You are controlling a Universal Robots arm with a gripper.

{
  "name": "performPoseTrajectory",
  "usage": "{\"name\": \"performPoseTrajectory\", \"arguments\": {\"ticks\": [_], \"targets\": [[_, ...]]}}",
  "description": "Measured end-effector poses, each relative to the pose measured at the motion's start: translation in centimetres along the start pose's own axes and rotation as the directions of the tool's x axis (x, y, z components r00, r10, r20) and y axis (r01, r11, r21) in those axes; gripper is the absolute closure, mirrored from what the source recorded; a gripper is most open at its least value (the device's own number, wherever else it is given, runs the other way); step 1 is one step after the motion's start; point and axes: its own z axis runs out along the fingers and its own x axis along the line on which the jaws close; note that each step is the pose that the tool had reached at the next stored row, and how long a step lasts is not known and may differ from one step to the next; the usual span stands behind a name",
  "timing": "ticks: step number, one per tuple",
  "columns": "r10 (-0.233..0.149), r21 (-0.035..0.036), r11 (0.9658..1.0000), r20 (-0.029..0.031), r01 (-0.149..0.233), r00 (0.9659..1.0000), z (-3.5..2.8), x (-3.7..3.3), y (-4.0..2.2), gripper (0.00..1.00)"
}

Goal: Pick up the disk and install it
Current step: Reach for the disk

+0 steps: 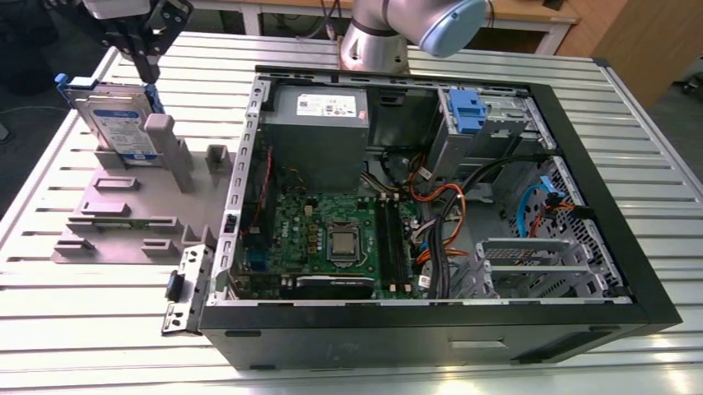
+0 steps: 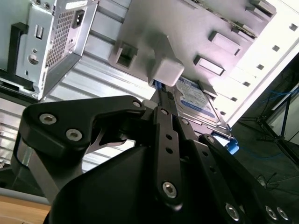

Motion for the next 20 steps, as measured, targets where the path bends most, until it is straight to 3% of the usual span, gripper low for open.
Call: {"name": "performPoseTrajectory", "arguments": {"ticks": [20], "targets": [[0.0,-0.0001,1.0,0.0001,0.0,1.0,0.73,5.37,0.8,0.89]]}}
